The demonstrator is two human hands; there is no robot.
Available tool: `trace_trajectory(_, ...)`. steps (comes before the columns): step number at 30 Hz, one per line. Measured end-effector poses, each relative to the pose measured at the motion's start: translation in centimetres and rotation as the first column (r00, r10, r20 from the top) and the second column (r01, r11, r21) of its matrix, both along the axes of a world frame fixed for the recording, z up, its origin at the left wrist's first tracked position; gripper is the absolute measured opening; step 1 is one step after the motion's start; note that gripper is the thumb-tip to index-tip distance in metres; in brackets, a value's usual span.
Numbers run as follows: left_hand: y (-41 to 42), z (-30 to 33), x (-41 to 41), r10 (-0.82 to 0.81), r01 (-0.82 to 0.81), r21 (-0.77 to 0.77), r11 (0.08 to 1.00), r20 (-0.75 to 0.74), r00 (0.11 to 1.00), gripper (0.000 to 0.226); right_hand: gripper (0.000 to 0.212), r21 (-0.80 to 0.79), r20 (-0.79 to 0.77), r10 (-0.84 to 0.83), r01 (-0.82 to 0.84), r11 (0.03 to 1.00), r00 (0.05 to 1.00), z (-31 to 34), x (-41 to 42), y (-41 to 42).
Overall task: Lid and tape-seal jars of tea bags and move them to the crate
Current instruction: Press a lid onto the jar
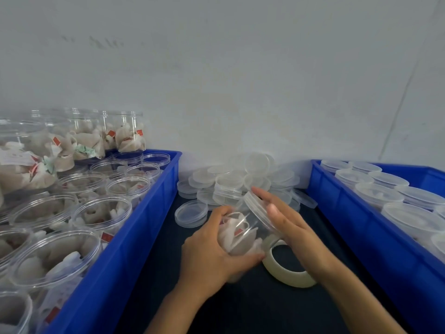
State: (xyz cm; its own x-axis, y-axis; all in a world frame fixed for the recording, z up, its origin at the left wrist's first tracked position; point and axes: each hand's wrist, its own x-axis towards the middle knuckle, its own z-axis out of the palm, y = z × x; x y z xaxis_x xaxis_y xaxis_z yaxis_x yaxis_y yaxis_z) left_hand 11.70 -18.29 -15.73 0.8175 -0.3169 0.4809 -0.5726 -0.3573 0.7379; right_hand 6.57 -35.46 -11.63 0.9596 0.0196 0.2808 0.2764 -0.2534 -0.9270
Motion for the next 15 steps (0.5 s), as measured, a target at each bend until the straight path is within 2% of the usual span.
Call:
trace_trajectory(2,0.2,0.0,0.3,-0.247,0.212,-0.162,0.964,-0.238,0.940,0.073,0.064,-0.029,0.067,0.050,-0.048,0.998,0.996,0.5,-0.4,-0.5)
trace_trajectory(3,0.3,0.0,0.2,-0.300,0.251,-0.197,0.948,-0.282,0.911,0.071,0.061,0.019,0.094,0.029,-0.031,0.999,0.995,0.5,-0.4,-0.3)
trace_trajectory(6,0.2,-0.1,-0.3,-0.235,0.202,-0.152,0.967,-0.241,0.942,0.072,0.051,0.205,0.097,-0.063,0.042,0.978,0.993,-0.1,0.0,1.0)
trace_trajectory(9,0.0,0.0,-0.5,-0.122,0.103,-0.120,0.987,-0.166,0.979,0.074,0.050,0.319,0.065,-0.102,0.076,0.945,0.993,-0.4,0.3,1.6)
trace_trajectory(13,-0.3,-0.3,-0.7,-0.060,0.046,-0.106,0.993,-0.124,0.991,0.071,0.052,0.287,0.063,-0.166,0.141,0.948,0.984,-0.2,0.5,2.0)
trace_trajectory(15,-0.4,-0.7,-0.5,-0.047,0.036,-0.105,0.994,-0.108,0.993,0.074,0.061,0.227,0.055,-0.145,0.129,0.965,0.988,-0.1,0.5,1.7)
